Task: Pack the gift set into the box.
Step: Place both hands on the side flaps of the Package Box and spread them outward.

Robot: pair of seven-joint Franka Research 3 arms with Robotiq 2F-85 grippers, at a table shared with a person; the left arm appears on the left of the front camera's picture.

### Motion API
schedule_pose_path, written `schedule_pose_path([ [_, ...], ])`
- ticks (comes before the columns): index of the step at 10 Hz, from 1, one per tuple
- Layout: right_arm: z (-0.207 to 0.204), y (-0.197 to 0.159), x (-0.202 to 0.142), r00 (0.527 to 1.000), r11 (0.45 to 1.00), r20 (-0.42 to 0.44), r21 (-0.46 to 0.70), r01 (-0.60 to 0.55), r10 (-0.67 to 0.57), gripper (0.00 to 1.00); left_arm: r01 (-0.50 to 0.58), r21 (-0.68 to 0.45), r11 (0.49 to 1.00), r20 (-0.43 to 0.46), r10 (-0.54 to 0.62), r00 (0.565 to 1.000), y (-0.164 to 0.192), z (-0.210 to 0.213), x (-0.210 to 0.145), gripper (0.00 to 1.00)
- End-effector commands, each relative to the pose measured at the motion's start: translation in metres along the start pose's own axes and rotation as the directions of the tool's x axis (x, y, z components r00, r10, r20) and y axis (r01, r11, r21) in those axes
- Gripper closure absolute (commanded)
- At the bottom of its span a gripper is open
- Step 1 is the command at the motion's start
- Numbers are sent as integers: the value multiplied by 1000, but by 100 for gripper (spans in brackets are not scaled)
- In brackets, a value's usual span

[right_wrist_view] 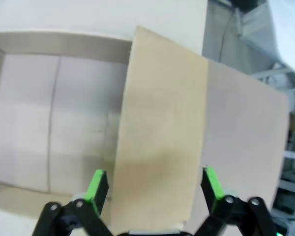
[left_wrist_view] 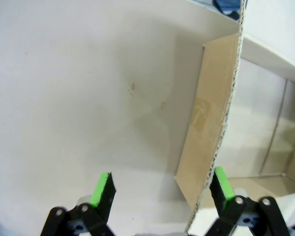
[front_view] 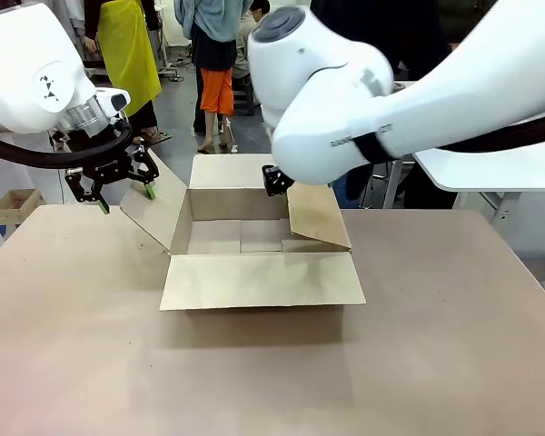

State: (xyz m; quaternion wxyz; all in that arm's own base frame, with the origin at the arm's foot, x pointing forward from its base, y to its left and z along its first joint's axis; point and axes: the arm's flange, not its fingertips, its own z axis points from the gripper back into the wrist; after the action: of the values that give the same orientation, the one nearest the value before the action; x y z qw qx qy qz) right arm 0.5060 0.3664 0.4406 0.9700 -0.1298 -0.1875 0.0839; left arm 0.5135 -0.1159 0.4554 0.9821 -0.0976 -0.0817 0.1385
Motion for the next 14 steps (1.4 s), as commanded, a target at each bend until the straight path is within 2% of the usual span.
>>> schedule_pose_path([
  [1,-12,26,22,997,997,4,-40,71,-71,0,-8,16,1000,5,8,1000,0,3,-1,0],
  [3,-50,30,22,995,988,13,-119,102,-101,0,-8,16,1000,5,8,1000,0,3,-1,0],
  [4,-55,26,20,994,984,51,-148,99,-93,0,-8,16,1000,5,8,1000,0,3,-1,0],
  [7,-49,1,13,992,977,63,-175,119,-109,0,-8,16,1000,5,8,1000,0,3,-1,0],
  [10,-17,-55,9,980,969,97,-161,190,-176,0,-8,16,1000,5,8,1000,0,3,-1,0],
  [11,-11,-74,5,979,975,114,-124,184,-170,0,-8,16,1000,5,8,1000,0,3,-1,0],
  [12,-9,-92,2,976,981,121,-40,188,-182,0,-8,16,1000,5,8,1000,0,3,-1,0],
  [14,-22,-139,-4,963,971,133,89,223,-233,0,-8,16,1000,5,8,1000,0,3,-1,0],
])
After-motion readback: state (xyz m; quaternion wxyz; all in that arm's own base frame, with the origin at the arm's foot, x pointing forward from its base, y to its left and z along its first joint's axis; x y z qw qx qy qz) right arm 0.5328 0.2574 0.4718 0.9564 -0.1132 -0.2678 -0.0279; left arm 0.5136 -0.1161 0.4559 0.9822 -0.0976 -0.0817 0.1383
